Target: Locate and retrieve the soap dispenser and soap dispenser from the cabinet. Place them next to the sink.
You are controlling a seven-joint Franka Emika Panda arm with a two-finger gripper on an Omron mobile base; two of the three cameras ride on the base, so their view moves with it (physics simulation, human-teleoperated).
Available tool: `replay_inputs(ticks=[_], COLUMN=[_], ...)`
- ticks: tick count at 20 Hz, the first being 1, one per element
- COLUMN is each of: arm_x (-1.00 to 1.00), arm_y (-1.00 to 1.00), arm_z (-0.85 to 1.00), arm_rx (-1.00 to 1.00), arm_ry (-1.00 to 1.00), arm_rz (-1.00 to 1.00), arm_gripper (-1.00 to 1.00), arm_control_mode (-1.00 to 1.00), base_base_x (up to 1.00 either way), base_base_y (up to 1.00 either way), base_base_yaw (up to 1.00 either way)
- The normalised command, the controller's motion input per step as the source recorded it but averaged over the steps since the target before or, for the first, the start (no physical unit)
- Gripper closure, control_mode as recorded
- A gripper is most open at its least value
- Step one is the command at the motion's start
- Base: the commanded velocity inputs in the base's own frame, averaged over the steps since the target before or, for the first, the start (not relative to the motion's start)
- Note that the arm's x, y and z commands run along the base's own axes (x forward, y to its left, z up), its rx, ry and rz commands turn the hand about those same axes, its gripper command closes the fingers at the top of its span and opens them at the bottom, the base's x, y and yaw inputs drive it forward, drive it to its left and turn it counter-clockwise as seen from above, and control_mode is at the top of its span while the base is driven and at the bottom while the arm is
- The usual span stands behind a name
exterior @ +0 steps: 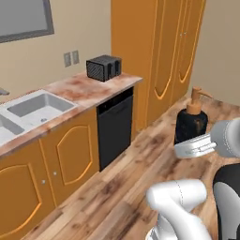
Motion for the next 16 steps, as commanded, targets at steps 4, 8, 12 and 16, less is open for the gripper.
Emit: replay_inputs(ticks=[4,8,12,16], arm_x=[0.00,0.00,0.00,0.00], arm_y=[0.00,0.00,0.00,0.00], arm_z=[0.00,0.00,0.00,0.00], arm_rx=[0.00,0.00,0.00,0.00], arm_ry=[0.00,0.00,0.00,0.00], arm_rz=[0.00,0.00,0.00,0.00], arm_gripper=[1.00,1.00,1.00,1.00], arm_control_mode=[1.00,1.00,1.00,1.00], base_base_x=[0.00,0.00,-0.02,-0.03], base_base_y=[0.08,0.18,0.33,0.40], base_base_yaw=[0.50,0.50,0.47,0.44])
